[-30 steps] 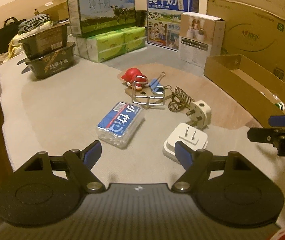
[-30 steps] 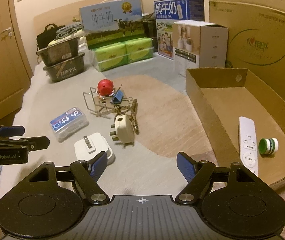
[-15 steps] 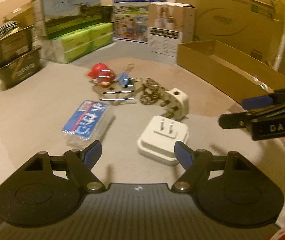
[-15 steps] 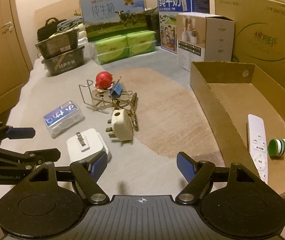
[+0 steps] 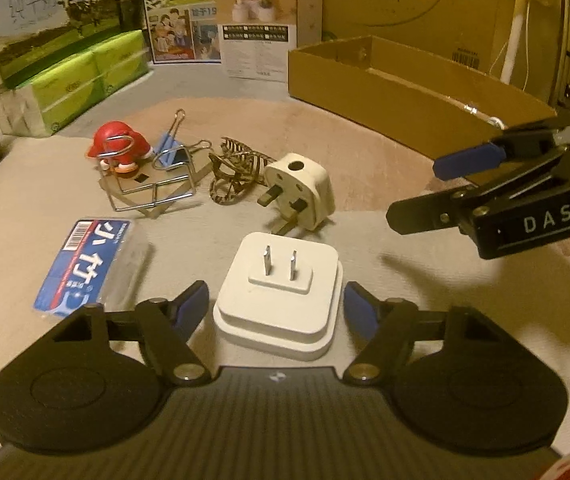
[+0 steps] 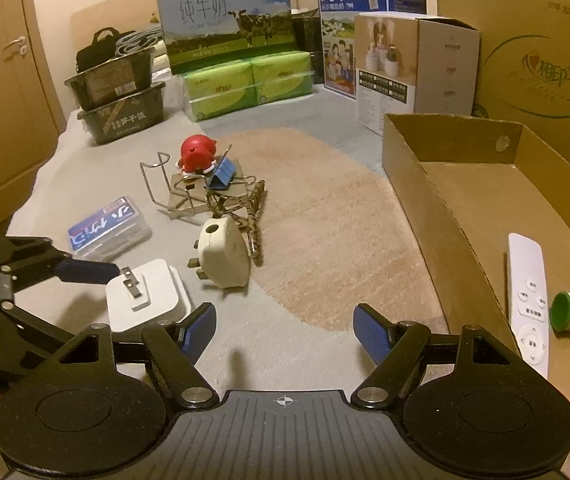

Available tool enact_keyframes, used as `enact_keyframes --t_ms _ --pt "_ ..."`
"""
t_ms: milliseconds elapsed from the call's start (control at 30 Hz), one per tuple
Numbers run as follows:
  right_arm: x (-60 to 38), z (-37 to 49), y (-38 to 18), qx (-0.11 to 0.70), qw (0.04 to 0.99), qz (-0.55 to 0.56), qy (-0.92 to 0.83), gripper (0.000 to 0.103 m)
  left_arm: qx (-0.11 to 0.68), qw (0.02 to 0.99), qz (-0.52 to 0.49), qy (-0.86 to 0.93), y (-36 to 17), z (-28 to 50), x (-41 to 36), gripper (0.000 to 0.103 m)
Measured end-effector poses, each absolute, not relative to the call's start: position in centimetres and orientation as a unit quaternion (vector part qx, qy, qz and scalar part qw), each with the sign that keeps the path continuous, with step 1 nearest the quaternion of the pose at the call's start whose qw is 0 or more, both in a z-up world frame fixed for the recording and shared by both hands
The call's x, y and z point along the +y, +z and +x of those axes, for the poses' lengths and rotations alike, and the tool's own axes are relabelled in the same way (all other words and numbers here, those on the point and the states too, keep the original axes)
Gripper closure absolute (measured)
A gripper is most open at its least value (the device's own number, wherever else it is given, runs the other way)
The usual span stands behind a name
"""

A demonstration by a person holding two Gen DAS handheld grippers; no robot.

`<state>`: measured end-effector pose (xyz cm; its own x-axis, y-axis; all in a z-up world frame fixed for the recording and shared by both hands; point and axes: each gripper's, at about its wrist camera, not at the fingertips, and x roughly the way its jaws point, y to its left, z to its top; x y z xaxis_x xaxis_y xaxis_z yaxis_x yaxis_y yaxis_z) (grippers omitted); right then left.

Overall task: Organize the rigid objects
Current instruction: 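Grasp the white square plug adapter with the left gripper while the right grasps the white plug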

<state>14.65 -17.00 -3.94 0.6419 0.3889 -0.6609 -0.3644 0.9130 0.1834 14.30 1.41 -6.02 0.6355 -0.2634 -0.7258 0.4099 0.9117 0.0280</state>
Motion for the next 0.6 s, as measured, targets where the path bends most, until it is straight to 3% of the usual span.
enact_keyframes --t_ms 367,600 --pt "-15.4 16.1 -4.4 0.361 0.901 0.002 0.239 0.028 0.379 0.913 0.063 -0.138 -6.3 13.6 3.1 0.039" --pt "-13.1 17.2 -4.3 0.345 0.900 -0.011 0.265 0.037 0.370 0.925 0.020 -0.078 -6.2 12.7 4.6 0.039"
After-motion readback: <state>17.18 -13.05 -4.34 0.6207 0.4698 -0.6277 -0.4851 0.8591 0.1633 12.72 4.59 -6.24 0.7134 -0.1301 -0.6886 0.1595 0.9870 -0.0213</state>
